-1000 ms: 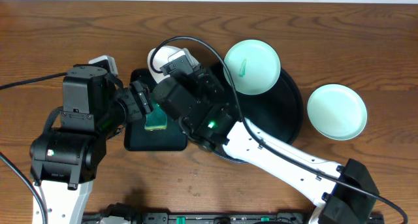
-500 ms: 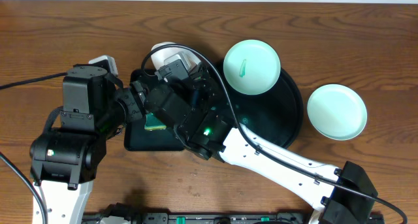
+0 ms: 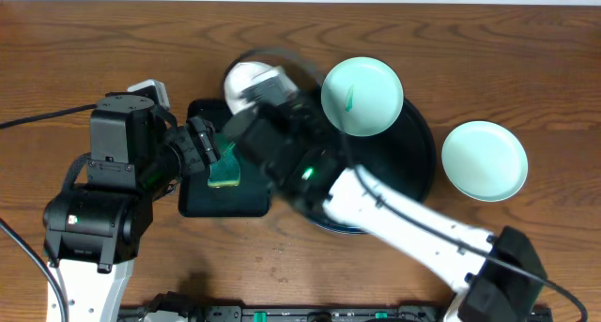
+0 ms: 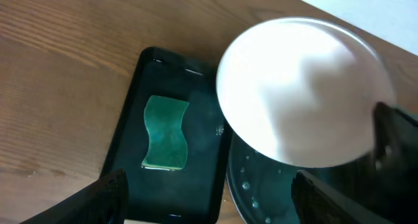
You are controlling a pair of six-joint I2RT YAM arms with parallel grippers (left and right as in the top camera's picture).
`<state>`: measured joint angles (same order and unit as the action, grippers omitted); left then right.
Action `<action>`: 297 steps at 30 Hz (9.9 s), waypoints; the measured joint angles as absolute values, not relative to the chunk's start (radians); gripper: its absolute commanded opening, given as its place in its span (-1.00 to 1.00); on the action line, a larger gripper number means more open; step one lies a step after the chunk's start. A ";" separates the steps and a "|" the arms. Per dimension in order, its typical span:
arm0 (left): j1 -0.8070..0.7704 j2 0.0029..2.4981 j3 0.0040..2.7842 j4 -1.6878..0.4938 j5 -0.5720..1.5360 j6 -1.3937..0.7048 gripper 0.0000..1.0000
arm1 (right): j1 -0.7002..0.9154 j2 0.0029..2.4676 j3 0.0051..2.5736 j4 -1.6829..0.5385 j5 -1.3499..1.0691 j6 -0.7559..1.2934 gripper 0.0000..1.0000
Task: Clean dirty plates on tray and stack at the side
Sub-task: 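Carry the white plate right and stack it on the mint plate, then move the right gripper to the remaining mint plate and grip its rim, then grasp the sponge with the left gripper and lift it, then scrub the mint plate with the sponge while the right gripper holds it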
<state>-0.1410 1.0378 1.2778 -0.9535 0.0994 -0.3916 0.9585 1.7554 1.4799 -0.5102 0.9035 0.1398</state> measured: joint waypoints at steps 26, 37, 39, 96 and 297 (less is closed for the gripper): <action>-0.141 1.038 1.278 -0.953 0.099 -0.392 0.61 | -0.267 1.588 1.446 -1.187 -0.132 0.371 -0.98; -0.141 1.038 1.278 -0.953 0.099 -0.392 0.61 | -0.587 1.600 1.106 -1.004 -0.142 0.332 -0.98; -0.141 1.038 1.278 -0.953 0.099 -0.392 0.61 | -0.601 1.600 1.081 -0.971 -0.153 0.331 -0.85; -0.141 1.038 1.278 -0.953 0.099 -0.392 0.61 | 0.165 1.881 1.195 -0.340 0.001 0.170 -0.98; -0.651 2.065 1.278 -0.242 0.637 -0.569 -0.84 | 0.194 1.710 0.884 -0.474 -0.235 0.179 -0.98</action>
